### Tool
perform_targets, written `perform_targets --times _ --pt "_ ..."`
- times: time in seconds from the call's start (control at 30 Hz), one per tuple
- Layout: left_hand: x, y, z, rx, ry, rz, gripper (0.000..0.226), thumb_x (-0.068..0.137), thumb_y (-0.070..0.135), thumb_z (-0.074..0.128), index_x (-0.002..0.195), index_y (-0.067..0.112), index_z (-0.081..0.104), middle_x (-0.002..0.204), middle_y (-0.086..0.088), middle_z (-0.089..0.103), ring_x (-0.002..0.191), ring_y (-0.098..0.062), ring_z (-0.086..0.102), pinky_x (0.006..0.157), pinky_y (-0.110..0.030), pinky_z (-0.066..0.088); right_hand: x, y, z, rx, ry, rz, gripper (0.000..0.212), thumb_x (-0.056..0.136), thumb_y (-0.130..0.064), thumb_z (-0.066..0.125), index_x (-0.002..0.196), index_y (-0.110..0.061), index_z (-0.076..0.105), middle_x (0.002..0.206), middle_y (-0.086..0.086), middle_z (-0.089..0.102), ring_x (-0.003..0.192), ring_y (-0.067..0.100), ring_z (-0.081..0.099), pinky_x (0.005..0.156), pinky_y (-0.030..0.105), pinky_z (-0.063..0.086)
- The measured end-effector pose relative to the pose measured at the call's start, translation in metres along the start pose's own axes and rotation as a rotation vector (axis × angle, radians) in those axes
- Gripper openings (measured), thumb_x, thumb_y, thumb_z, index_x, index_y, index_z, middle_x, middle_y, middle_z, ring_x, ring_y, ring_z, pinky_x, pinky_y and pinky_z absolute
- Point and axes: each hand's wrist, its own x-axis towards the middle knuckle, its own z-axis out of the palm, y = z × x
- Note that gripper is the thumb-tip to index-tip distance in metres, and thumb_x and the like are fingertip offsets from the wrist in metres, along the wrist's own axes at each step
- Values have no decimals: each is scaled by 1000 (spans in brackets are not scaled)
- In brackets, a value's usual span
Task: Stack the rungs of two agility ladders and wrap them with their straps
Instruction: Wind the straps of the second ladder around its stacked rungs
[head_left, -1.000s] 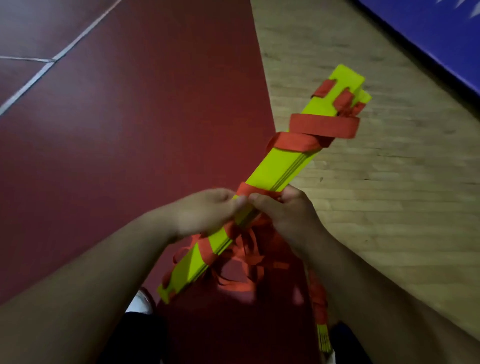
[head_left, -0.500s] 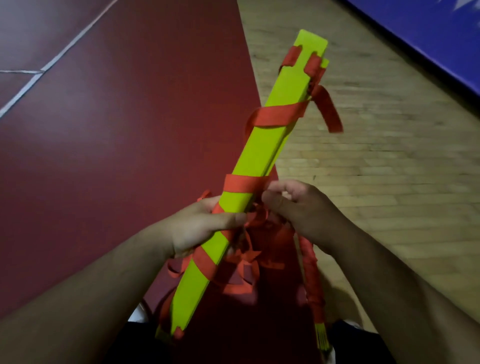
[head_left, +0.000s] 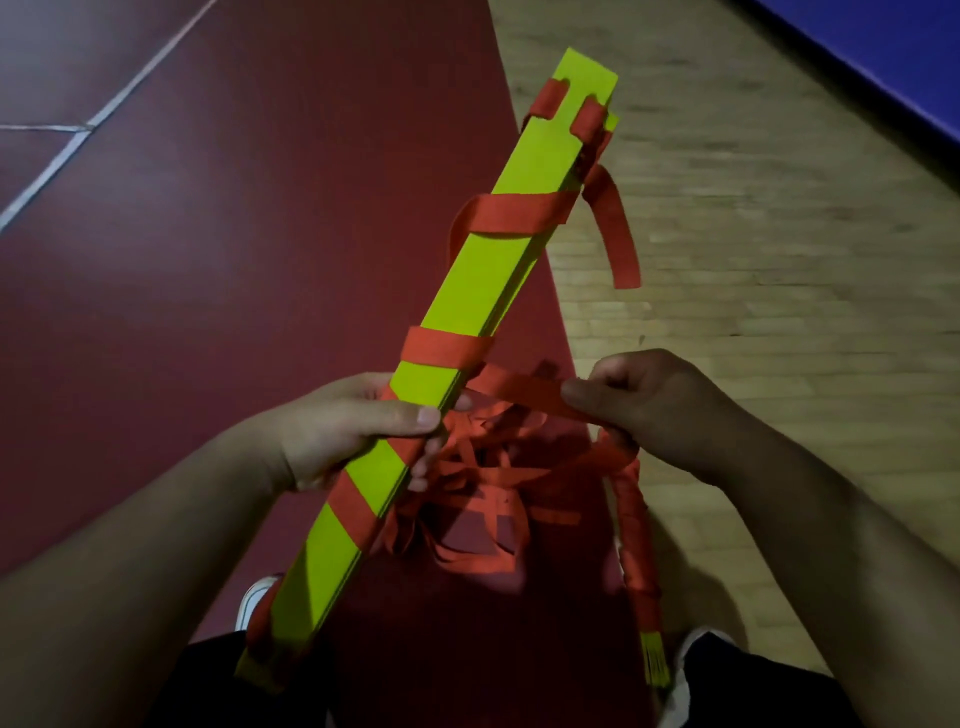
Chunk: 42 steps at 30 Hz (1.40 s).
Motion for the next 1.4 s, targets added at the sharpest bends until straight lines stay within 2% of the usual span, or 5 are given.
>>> perform_targets --times 0.3,0.7,0.93,1.03,1.4 --pt "6 -8 5 -145 61 -22 37 92 22 53 119 1 68 118 -23 68 104 -33 70 83 -42 58 -11 -18 -8 218 -153 -42 31 96 -25 61 66 -20 61 52 2 55 47 14 49 48 23 43" --pt "14 -16 15 107 339 -46 50 87 55 58 87 5 66 70 -16 63 58 -26 59 59 -31 51 -17 -3 1 -381 38 -86 24 94 -40 63 70 -40 60 66 -19 61 65 -2 57 54 15 36" --pt "12 -22 6 262 288 68 39 92 37 52 118 10 61 97 -5 77 84 -14 72 71 -25 58 -4 8 17 -366 -45 -52 26 95 -35 58 77 -18 63 67 -2 62 61 4 56 63 33 44" --pt "12 -18 4 481 288 92 30 93 36 56 101 8 65 52 16 60 41 6 49 42 -7 38 -3 5 16 -380 -56 -74 20 95 -29 61 77 -20 66 66 -13 65 58 -2 56 56 20 39" --pt "15 -23 -11 714 473 46 37 89 46 67 100 12 60 64 12 60 54 -3 51 54 -27 42 -2 10 8 -535 -138 34 26 97 -28 60 72 -32 55 71 -14 55 67 0 50 58 19 33"
